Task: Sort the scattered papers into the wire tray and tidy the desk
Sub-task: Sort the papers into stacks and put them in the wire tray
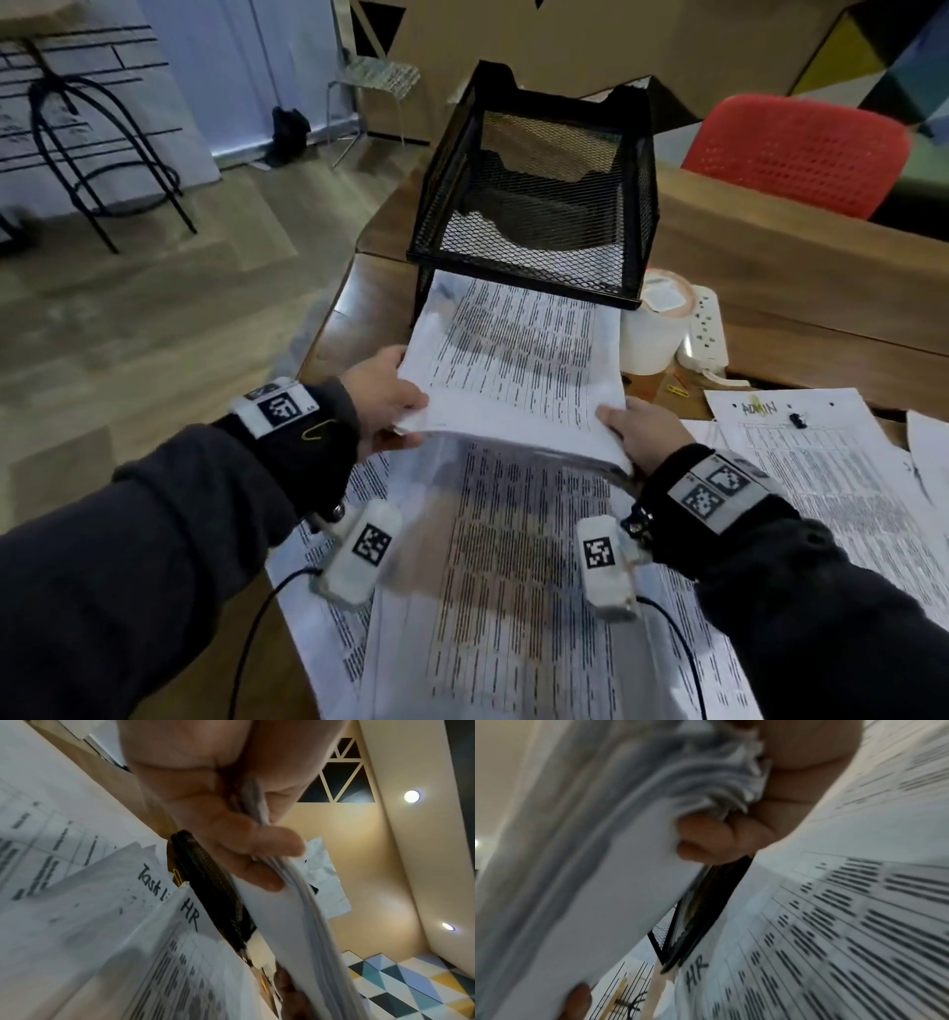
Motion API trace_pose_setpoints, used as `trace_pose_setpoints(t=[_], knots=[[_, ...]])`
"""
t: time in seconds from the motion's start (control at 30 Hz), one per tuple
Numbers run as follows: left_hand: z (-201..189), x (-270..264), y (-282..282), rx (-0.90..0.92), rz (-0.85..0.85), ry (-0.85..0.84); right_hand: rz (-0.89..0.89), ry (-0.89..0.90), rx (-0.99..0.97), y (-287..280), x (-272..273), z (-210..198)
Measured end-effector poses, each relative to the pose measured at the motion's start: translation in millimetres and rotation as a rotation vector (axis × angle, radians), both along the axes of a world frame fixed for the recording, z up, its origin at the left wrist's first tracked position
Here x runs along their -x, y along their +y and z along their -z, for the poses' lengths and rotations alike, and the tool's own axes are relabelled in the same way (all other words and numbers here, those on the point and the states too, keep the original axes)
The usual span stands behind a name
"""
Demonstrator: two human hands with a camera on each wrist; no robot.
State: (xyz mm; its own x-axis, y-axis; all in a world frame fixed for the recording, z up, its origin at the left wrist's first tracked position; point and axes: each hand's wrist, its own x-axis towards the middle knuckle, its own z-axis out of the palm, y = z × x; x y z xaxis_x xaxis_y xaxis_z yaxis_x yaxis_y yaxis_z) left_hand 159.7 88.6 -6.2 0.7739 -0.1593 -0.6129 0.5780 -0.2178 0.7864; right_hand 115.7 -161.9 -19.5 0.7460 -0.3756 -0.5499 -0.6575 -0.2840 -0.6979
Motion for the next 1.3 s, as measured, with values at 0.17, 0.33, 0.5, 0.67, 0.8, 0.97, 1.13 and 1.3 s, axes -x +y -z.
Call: trace_pose_setpoints(t=[0.17, 0.33, 0.5, 0.67, 0.8, 0.97, 1.13, 1.3], knots=[[3, -38, -16, -0.042, -0.057, -0.071, 0.255, 0.026, -0.412, 0, -17, 2], [16, -69, -31, 0.061, -0.199, -0.150, 0.281, -0.065, -0.281, 5, -57, 1], [22, -83, -41, -0.218, -0.209, -0.357, 0.348, -0.108, -0.183, 1, -100, 14], [31, -87, -41, -0.540, 0.278, -0.371, 0.075, -0.108, 0.103, -7, -104, 37], [32, -67, -20, -0.579, 0.174, -0.407, 0.253, -0.081, -0.048, -30, -73, 34], [35, -9, 11, -0.623, 0.225, 0.079, -0.068, 0.184, 0.320, -63, 8, 32], [49, 37, -14, -0.679, 0.251, 0.027, -0.067, 0.287, 0.162, -52, 47, 58], [43, 68, -50, -0.530, 0.199, -0.220, -0.015, 0.136, 0.068, -50, 62, 48]])
